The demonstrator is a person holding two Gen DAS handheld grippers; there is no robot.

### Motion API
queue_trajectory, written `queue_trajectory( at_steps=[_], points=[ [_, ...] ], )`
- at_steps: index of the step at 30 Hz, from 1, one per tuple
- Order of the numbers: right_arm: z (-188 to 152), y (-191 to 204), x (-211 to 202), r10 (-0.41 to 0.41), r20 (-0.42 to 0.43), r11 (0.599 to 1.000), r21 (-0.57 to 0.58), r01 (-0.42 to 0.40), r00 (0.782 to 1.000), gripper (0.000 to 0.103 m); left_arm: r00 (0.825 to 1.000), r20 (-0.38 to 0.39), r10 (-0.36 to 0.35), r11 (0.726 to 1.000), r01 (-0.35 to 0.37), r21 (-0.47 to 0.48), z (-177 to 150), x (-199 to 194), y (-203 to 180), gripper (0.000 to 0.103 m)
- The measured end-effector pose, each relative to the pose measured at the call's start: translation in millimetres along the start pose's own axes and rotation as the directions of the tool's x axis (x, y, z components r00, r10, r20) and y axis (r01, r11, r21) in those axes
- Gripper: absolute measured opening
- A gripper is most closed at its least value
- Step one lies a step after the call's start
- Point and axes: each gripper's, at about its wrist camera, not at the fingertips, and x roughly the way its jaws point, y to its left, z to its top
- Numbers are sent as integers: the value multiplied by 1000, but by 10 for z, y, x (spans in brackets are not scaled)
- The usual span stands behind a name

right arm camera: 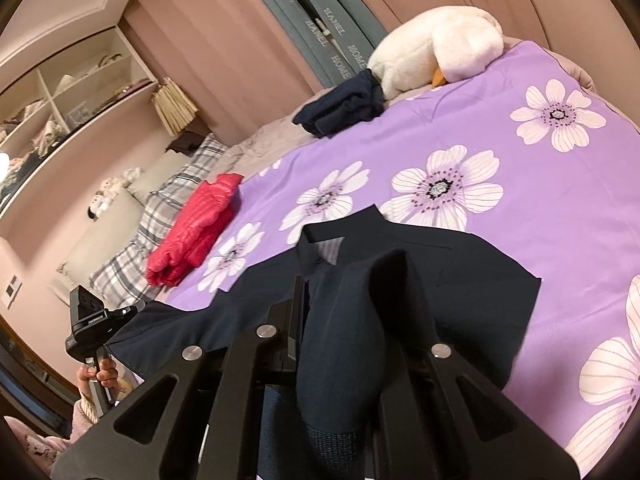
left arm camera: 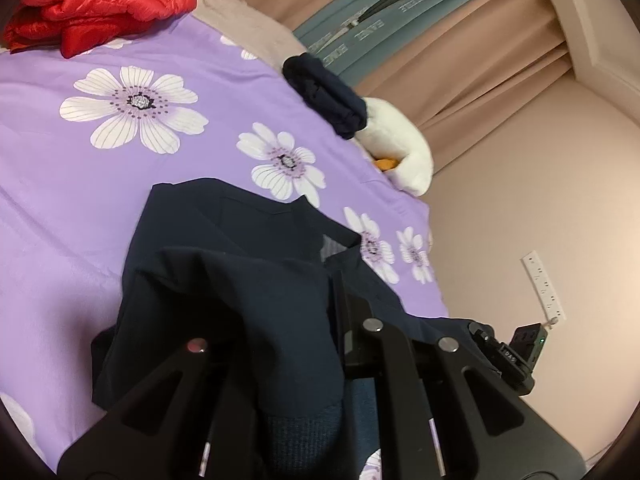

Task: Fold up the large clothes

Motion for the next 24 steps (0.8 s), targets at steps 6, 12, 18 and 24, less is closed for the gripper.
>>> queue_trajectory(
  at_steps=[6, 12, 18, 24],
  points=[
    [125, -231, 301, -43, -26, 998, 41, 44, 999, 8, 998, -49, 39, 999, -40, -17, 266, 413, 91, 9],
    [265, -545, 654, -63, -53, 987, 143, 70, 997, 8, 991, -109, 78, 992, -88, -86, 538, 916, 300, 9],
    [448, -781, 984, -79, -82, 971, 218, 95, 993, 9, 985, -142, 99, 978, -123, -171, 722, 1345, 503, 10],
    [515, -1033, 1334, -101, -184, 937, 312, 155, 978, 9, 965, -199, 171, 960, -208, -186, 749, 1705, 674, 11]
  ],
)
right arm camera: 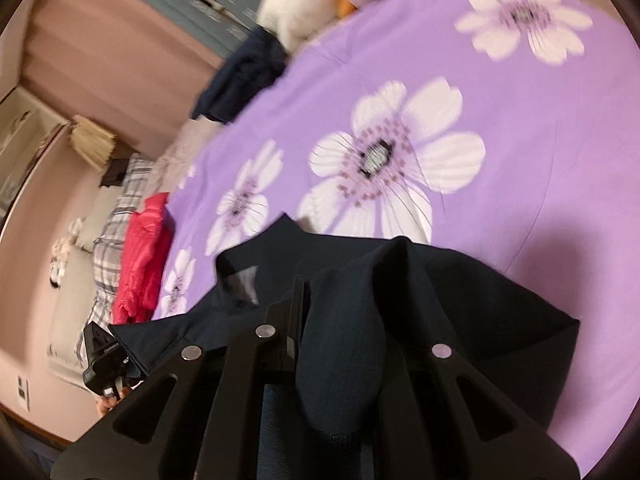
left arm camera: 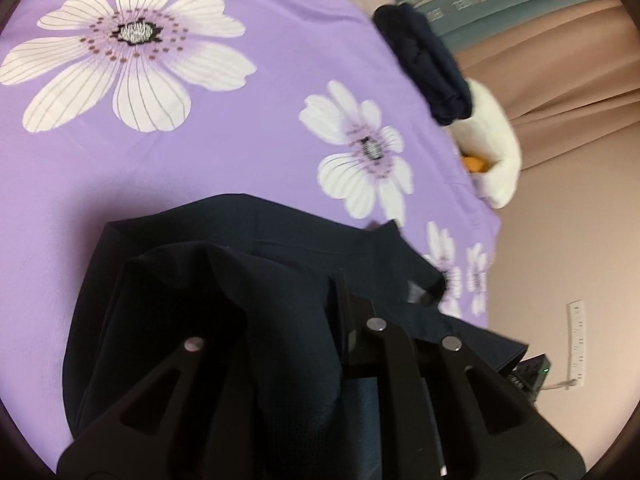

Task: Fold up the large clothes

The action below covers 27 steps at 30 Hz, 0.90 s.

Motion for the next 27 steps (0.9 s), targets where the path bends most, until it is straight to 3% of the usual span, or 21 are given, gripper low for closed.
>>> queue_trajectory(
  at_steps=[4, 7, 8, 9, 11, 12, 13, 17, 20, 24, 25, 27],
  points=[
    [36, -112, 148, -29, -47, 998, 61, 32, 998, 10, 998, -30, 61, 998, -61, 16, 48, 193, 46, 13],
    [47, -195, 202, -20, -71, 993, 111, 28, 997, 13, 997, -47, 54, 999, -54, 1, 86, 244, 106, 17],
    [55, -213, 209, -13, -81, 991, 128, 23, 997, 15, 997, -61, 40, 999, -40, -8, 102, 264, 121, 27],
    [66, -214, 209, -5, -89, 990, 140, 18, 996, 18, 997, -75, 17, 1000, -19, -25, 121, 273, 129, 45],
    [103, -209, 198, 27, -101, 984, 176, -8, 995, 31, 996, -82, -31, 998, 27, -54, 170, 269, 111, 70],
    [130, -201, 193, 44, -106, 981, 193, -23, 993, 42, 997, -72, -35, 998, 31, -54, 206, 251, 75, 74],
    [147, -193, 193, 58, -107, 976, 213, -34, 993, 50, 998, -64, -26, 999, 23, -48, 231, 254, 44, 74],
    [275, -242, 191, 140, -101, 938, 331, -99, 985, 63, 999, -16, 29, 998, -30, -47, 387, 239, -22, 74],
    [390, -363, 148, 256, -49, 868, 451, -207, 966, 74, 999, 27, 40, 997, -38, -67, 493, 211, -12, 74],
    [559, -489, 41, 250, 41, 840, 487, -238, 967, 77, 995, 102, 22, 991, -8, -133, 657, 99, 75, 76],
    [585, -501, 8, 222, 60, 848, 480, -223, 973, 77, 990, 137, 30, 988, -9, -157, 712, 31, 110, 78],
    [660, -423, -77, 117, 81, 907, 398, -140, 990, 77, 975, 212, 58, 988, -25, -155, 789, -119, 107, 80]
  ],
)
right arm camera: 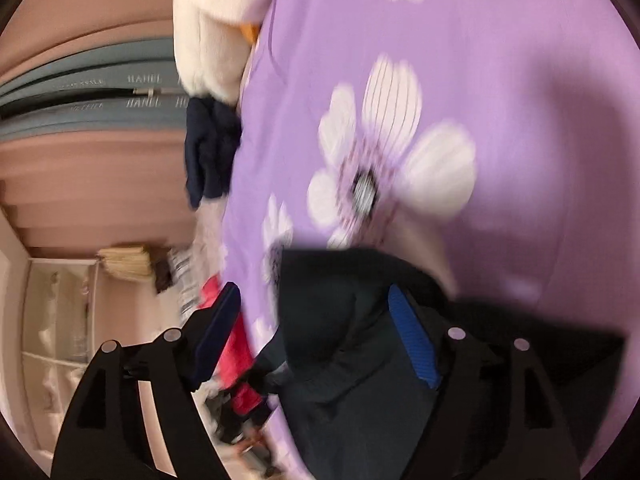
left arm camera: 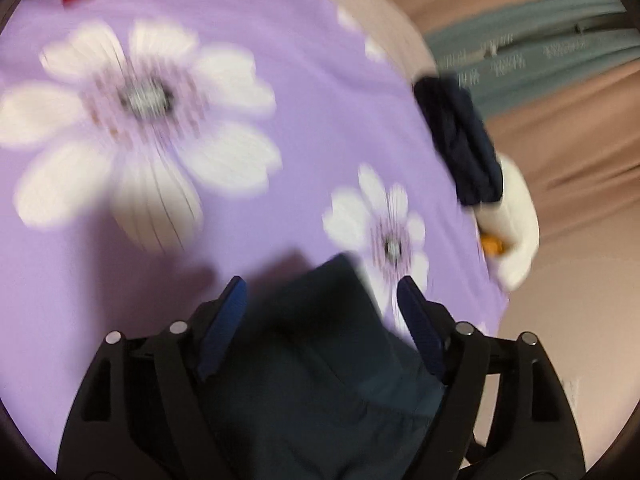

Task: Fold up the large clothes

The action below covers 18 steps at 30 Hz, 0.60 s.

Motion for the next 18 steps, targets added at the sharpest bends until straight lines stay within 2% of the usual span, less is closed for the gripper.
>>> queue_trajectory(
  at_steps=[1, 2, 3, 4, 5, 7, 8, 11, 14, 15, 16, 18],
  points=[
    [-23, 127, -13, -55, 22, 994, -91, 57, 998, 77, 999, 32, 0, 1000, -1, 7, 59, -80, -9, 81],
    [-60, 234, 11, -71, 25, 983, -169, 75, 997, 77, 999, 49, 1, 1000, -2, 16, 102, -142, -21, 82],
    [-153, 441, 74, -80, 6, 947, -313, 78, 997, 77, 999, 49, 0, 999, -2, 43, 123, -203, -48, 82],
    [-310, 666, 171, -104, -22, 882, -464, 82, 994, 77, 999, 42, -2, 997, -1, 76, 119, -238, -81, 82],
    [-437, 810, 257, -132, -38, 825, -559, 88, 991, 77, 1000, 31, 3, 992, -7, 128, 71, -276, -123, 82],
    [-856, 1169, 532, -211, -64, 621, -779, 83, 975, 77, 1000, -3, 18, 973, -17, 230, -98, -322, -185, 82],
    [-1095, 1339, 712, -240, -84, 501, -864, 49, 967, 77, 999, -34, 18, 958, -8, 286, -244, -333, -207, 82],
    [-1556, 1524, 1122, -320, -118, 281, -959, -25, 940, 77, 993, -118, -4, 926, 49, 375, -664, -356, -190, 82],
    [-1809, 1589, 1463, -380, -83, 117, -992, -41, 921, 77, 984, -176, -13, 907, 85, 412, -1041, -412, -79, 82],
    [-1867, 1612, 1587, -393, -70, 71, -996, -45, 917, 76, 983, -183, -17, 906, 93, 413, -1110, -429, -47, 82],
    [-1893, 1617, 1680, -402, -75, 51, -997, -60, 913, 76, 981, -192, -15, 906, 95, 412, -1190, -438, 11, 82],
    [-1882, 1576, 1830, -439, -83, 37, -997, -74, 895, 76, 982, -191, -1, 906, 82, 416, -1263, -451, 100, 83]
  ],
)
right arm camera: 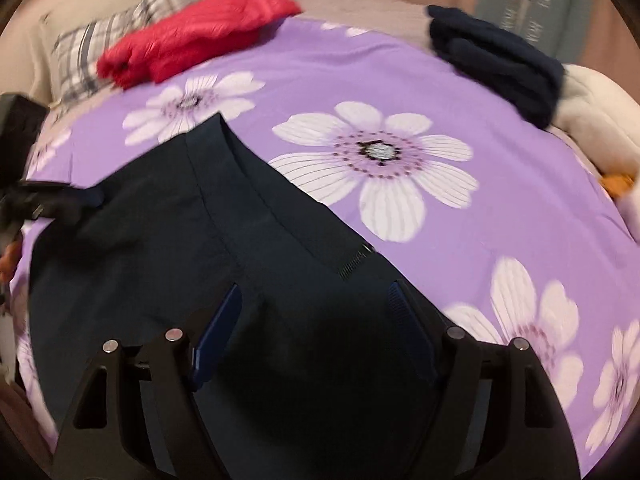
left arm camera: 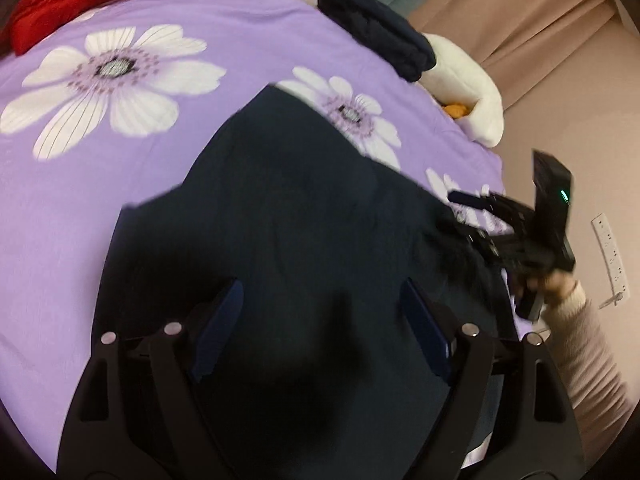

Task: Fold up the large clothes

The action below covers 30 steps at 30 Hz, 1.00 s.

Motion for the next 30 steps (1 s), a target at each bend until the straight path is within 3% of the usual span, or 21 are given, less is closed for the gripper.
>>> queue_trajectory(
  at_steps=[2, 4, 6, 9, 13, 17, 20, 22, 24, 27, 30],
  points=[
    [1, -102, 198, 20, -85, 1000, 6, -19, 996, 55, 1000, -3, -2, 1000, 2, 1, -34, -8, 34, 83],
    [-28, -107, 262, 44, -108, 999, 9, -44, 993, 19, 1000, -5, -6, 1000, 6, -1, -34, -23, 48, 83],
    [-101, -28, 162, 19, -71, 998, -59, -23, 997, 7, 1000, 1, 7, 1000, -7, 13, -4, -25, 34, 84],
    [-84, -58, 68, -80, 25, 995, -50, 82, 996, 5, 1000, 6, 28, 999, -28, 33, 62, 48, -22, 87],
    [36, -163, 172, -224, 80, 975, 23, 222, 971, 5, 999, 8, 54, 998, -54, 26, 168, 180, -59, 87],
    [64, -256, 362, -209, 3, 974, 95, 207, 978, 5, 999, -1, 32, 998, -32, 53, 296, 236, -230, 87],
    [26, -302, 22, -163, 106, 971, 192, 140, 981, 14, 1000, -7, 20, 988, -18, 156, 395, 316, -516, 88],
    [-54, -336, -247, -115, 160, 964, 255, 71, 981, 53, 999, -30, 40, 973, -32, 227, 435, 468, -710, 89],
    [-152, -238, -356, -101, 168, 973, 224, 62, 981, 54, 996, -46, 72, 959, -56, 279, 461, 670, -848, 89],
    [-288, -131, -249, -89, 96, 983, 166, 72, 991, 54, 989, -56, 138, 940, -113, 321, 496, 986, -936, 89],
    [-453, -175, 2, -161, 17, 976, 149, 157, 987, 42, 978, -87, 192, 944, -159, 290, 541, 1240, -815, 85]
  ],
)
